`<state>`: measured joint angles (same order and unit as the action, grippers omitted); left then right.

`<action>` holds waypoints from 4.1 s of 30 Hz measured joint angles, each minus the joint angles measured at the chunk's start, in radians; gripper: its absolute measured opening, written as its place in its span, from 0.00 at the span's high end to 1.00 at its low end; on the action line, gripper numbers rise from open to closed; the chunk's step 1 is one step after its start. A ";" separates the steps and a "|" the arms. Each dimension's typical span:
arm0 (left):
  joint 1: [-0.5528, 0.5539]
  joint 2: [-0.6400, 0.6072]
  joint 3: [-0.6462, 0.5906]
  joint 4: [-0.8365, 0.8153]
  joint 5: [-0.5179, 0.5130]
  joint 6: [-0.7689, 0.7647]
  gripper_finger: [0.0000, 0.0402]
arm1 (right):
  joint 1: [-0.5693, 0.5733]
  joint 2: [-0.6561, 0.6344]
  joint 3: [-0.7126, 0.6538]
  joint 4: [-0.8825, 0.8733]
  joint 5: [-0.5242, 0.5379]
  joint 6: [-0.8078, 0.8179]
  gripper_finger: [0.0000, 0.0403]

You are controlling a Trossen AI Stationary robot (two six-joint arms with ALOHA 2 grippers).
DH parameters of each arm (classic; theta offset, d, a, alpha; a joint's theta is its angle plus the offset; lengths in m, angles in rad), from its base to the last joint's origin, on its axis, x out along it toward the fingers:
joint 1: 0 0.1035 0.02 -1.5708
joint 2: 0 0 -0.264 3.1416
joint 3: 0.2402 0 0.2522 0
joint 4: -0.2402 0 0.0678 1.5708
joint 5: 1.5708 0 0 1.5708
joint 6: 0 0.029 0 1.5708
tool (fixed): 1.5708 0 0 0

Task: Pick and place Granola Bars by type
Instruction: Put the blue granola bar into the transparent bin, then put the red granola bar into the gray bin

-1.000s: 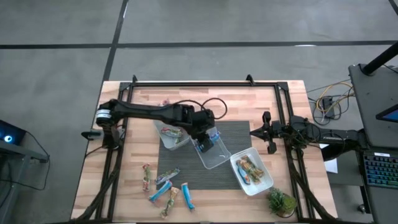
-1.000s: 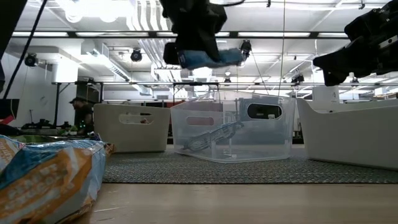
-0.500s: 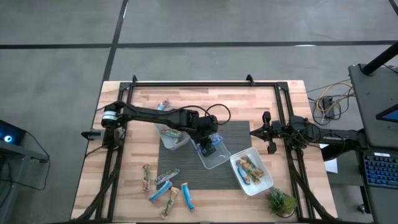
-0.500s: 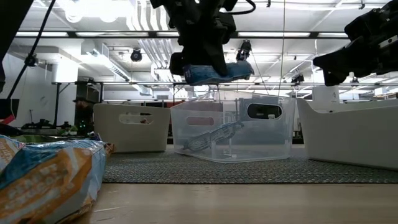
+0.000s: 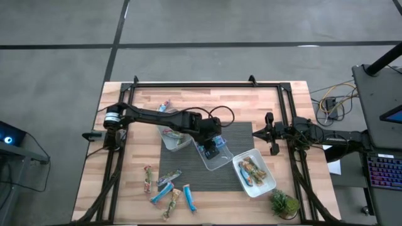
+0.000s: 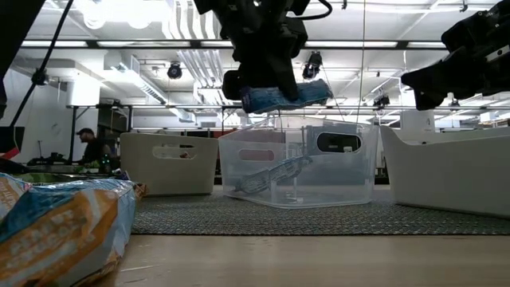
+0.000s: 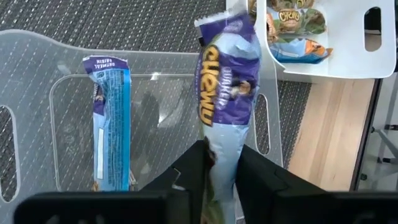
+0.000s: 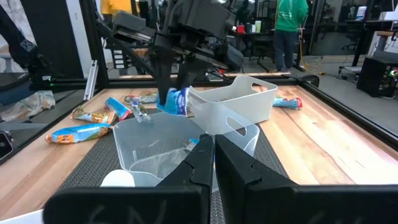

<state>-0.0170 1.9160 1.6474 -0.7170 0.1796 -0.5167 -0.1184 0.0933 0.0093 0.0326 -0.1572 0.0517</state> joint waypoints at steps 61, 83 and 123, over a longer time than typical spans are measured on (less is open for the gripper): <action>0.165 -0.269 0.000 -0.267 -0.057 0.140 1.00 | 0.000 0.000 0.000 0.000 0.000 0.000 0.98; 0.439 -0.329 -0.051 -0.312 -0.077 0.357 1.00 | 0.000 0.000 0.000 0.000 0.000 0.000 0.98; 0.713 -0.332 -0.179 -0.319 -0.163 0.300 0.47 | 0.000 0.001 0.000 0.000 0.000 0.000 0.98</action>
<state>0.6957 1.5845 1.4683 -1.0360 0.0161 -0.2169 -0.1183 0.0944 0.0093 0.0330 -0.1570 0.0517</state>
